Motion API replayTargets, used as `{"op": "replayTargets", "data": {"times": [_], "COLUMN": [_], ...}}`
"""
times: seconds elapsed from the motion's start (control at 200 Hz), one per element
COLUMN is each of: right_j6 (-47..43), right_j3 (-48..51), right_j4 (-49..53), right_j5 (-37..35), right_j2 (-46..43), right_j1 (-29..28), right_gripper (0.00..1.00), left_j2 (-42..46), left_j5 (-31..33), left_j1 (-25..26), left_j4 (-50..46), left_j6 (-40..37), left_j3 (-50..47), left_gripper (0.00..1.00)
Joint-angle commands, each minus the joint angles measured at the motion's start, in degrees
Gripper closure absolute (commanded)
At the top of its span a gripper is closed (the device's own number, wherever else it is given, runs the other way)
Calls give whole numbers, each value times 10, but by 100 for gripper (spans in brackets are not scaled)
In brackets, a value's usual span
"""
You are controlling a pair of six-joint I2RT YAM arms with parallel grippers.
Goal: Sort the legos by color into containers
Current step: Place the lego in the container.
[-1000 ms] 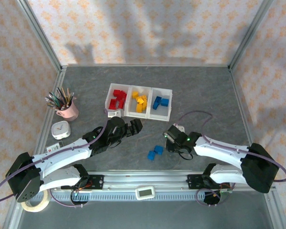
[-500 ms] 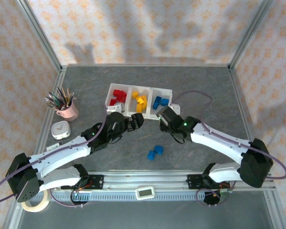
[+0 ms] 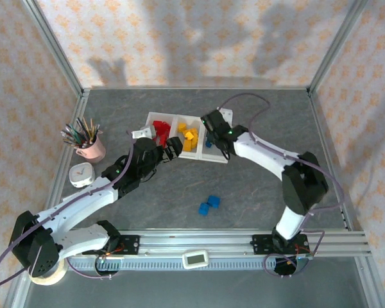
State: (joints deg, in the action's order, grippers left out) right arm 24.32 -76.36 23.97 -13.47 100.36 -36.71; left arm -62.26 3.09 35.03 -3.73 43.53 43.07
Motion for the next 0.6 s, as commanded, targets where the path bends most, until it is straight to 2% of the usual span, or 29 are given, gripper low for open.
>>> {"op": "replayTargets", "data": {"times": [0.0, 0.165, 0.29, 0.45, 0.596], "right_j6": [-23, -26, -28, -30, -32], "right_j3": [-37, -78, -101, -86, -57], "right_j4": [-11, -14, -3, -13, -18], "right_j5": [-21, -19, -8, -3, 3], "right_j2": [46, 100, 120, 94, 53], "right_j1": [9, 20, 25, 25, 24], "right_gripper": [72, 69, 55, 44, 42], "left_j2": [-2, -13, -18, -12, -3], "left_j5": [-7, -16, -21, -20, -20], "left_j1": [-11, -22, -27, -29, -29], "left_j4": [-16, -12, -12, -13, -14], "left_j6": [-20, -25, -27, -27, -24], "left_j3": [12, 15, 18, 17, 14], "left_gripper": [1, 1, 1, 1, 1]}}
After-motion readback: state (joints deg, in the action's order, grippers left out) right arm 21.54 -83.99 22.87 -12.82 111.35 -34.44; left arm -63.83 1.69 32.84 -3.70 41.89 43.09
